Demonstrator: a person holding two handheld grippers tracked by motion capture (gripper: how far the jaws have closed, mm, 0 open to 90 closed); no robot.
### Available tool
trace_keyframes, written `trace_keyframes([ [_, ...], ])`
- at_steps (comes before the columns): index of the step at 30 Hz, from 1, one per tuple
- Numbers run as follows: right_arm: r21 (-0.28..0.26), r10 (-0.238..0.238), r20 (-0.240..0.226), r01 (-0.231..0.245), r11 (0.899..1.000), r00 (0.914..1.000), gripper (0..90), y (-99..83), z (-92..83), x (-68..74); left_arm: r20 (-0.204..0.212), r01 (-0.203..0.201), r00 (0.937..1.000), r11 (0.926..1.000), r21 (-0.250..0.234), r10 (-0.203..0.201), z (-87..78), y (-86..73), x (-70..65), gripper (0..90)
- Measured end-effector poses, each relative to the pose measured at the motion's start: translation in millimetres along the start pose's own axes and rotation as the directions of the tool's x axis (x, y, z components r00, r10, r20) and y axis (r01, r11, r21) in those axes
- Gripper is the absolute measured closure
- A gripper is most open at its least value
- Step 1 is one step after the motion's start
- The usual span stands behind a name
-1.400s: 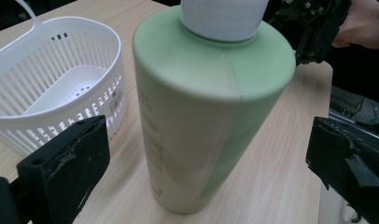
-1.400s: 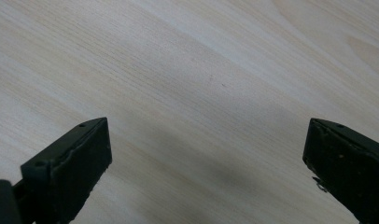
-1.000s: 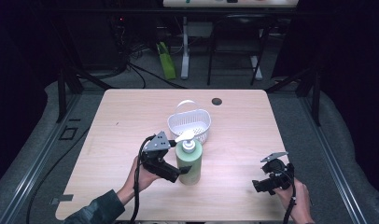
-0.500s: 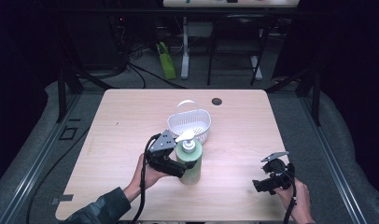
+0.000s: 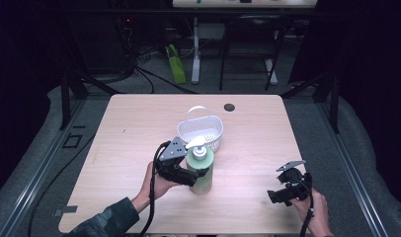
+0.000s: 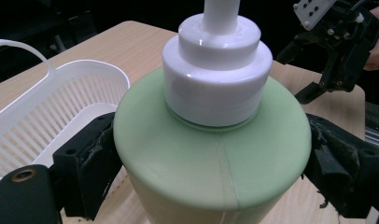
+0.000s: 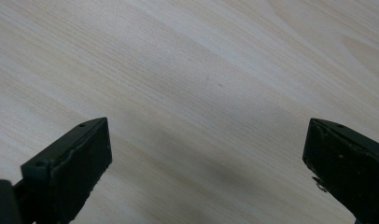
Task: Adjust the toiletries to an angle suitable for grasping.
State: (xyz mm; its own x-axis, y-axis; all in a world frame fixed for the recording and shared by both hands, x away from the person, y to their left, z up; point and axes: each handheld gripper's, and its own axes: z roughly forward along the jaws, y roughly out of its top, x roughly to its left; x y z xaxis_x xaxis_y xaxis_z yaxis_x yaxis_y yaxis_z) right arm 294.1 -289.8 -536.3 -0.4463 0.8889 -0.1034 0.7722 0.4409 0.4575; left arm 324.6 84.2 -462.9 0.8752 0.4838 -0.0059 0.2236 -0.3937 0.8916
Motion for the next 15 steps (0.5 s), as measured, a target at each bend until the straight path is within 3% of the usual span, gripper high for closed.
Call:
trace_keyframes([
  [15,-0.002,0.003,0.000,-0.003,1.000,1.0000,0.6,0.0,-0.2,0.0,-0.049,0.025,0.9985,0.9997,-0.004,-0.025,5.9,2.8,11.9,11.8],
])
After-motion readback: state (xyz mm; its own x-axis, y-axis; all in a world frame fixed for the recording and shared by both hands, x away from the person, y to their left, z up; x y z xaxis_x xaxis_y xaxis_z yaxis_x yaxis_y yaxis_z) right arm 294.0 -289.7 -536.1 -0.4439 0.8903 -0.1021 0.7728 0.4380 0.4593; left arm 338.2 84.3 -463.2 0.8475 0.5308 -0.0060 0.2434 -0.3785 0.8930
